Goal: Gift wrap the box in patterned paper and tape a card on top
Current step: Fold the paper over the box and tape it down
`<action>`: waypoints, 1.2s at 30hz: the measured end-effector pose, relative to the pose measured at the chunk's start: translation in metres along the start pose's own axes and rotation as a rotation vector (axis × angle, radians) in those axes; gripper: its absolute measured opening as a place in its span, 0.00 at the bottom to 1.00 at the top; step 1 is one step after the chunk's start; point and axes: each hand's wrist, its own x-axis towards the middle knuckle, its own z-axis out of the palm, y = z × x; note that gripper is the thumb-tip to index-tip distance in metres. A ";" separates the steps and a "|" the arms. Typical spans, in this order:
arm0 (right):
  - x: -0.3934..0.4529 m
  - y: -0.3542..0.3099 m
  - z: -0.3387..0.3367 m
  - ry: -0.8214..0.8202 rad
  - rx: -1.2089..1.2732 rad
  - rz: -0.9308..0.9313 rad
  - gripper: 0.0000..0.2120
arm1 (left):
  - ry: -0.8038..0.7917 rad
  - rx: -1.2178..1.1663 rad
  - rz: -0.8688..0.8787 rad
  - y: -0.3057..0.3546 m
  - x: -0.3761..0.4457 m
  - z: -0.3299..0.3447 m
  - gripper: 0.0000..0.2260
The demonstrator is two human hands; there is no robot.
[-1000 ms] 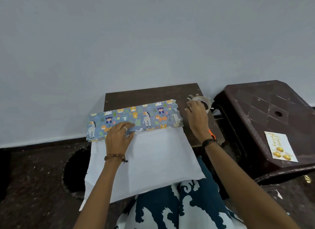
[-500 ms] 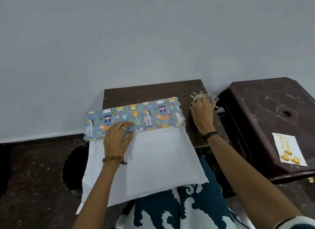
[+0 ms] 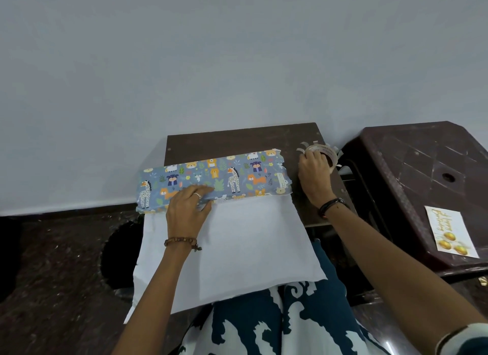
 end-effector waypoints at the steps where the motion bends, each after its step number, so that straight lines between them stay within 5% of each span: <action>1: -0.001 -0.003 -0.003 -0.040 -0.070 -0.026 0.05 | 0.003 0.003 0.000 0.000 0.000 0.000 0.16; 6: -0.002 0.002 -0.023 -0.161 -0.175 -0.094 0.06 | 0.009 -0.016 -0.001 0.003 0.000 -0.002 0.16; 13: -0.011 0.000 -0.036 0.035 0.176 -0.048 0.13 | -0.024 -0.038 -0.032 0.005 0.000 -0.003 0.15; 16: -0.010 -0.007 -0.044 0.099 0.608 0.148 0.05 | -0.023 -0.044 -0.024 0.005 0.000 -0.003 0.16; 19: -0.027 -0.039 -0.077 0.052 1.123 0.138 0.02 | -0.006 -0.054 -0.016 0.004 -0.002 -0.002 0.16; 22: -0.047 -0.079 -0.089 -0.107 1.356 0.116 0.05 | -0.005 -0.042 -0.010 0.000 -0.004 0.001 0.15; 29: -0.063 -0.123 -0.051 -0.048 1.291 -0.031 0.02 | 0.000 -0.064 -0.011 -0.004 -0.005 0.006 0.14; 36: -0.065 -0.134 -0.036 0.021 1.120 -0.074 0.11 | 0.019 -0.092 -0.020 -0.006 -0.004 0.011 0.15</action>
